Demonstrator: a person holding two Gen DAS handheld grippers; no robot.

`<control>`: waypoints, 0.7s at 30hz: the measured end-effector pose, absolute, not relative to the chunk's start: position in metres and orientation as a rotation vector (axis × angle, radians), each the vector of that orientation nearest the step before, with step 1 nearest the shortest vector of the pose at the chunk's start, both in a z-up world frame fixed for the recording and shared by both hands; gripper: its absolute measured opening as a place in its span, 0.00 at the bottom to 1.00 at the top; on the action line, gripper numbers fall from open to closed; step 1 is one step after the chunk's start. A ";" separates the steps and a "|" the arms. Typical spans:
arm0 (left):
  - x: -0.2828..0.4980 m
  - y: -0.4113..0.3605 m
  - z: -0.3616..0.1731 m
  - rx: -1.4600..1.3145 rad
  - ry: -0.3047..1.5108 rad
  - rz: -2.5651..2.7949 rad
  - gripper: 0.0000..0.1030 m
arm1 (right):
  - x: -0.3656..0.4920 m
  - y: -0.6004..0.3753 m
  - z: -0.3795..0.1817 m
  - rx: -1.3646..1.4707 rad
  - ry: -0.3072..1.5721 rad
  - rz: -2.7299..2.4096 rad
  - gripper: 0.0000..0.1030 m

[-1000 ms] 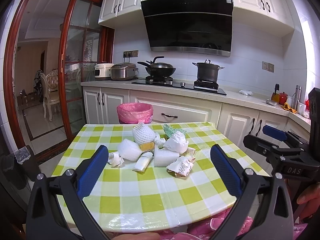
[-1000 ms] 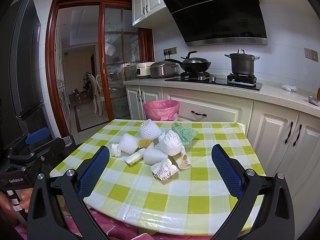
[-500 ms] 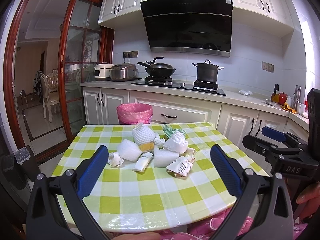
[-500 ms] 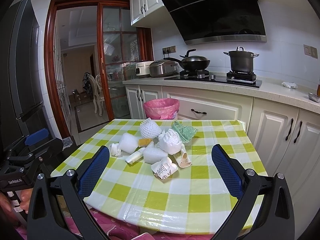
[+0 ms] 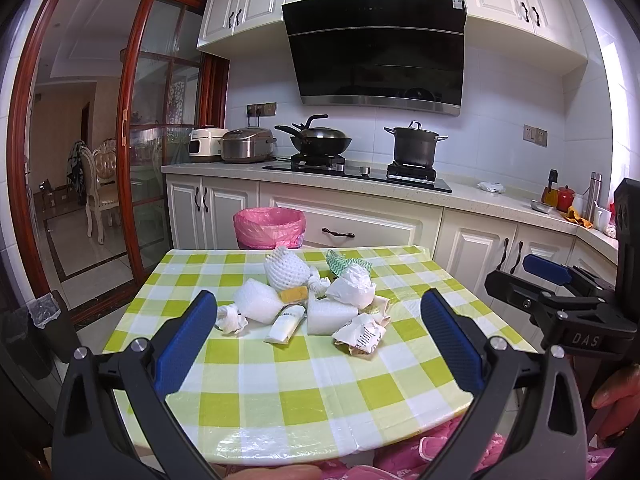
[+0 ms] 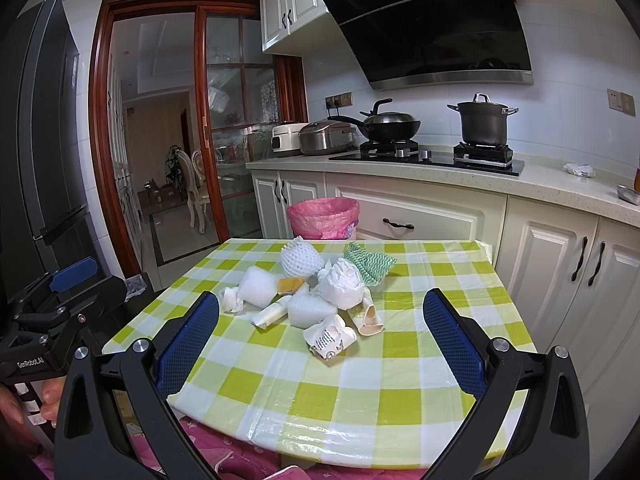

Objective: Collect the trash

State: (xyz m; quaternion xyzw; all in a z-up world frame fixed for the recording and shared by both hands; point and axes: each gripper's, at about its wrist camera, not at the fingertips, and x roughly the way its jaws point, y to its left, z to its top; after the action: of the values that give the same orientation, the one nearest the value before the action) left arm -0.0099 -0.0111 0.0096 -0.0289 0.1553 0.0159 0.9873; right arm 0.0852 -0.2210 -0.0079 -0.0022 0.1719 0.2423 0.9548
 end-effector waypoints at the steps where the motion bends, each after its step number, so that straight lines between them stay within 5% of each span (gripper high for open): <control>1: -0.010 -0.011 0.010 -0.058 0.312 0.032 0.96 | 0.085 -0.221 -0.008 -0.004 0.350 0.492 0.93; 21: -0.010 -0.011 0.009 -0.058 0.310 0.031 0.96 | 0.085 -0.222 -0.007 -0.001 0.351 0.493 0.93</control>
State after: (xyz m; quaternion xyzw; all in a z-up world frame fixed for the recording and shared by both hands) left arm -0.0099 -0.0107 0.0085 -0.0290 0.1542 0.0152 0.9875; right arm 0.0853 -0.2221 -0.0074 -0.0004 0.1730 0.2426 0.9546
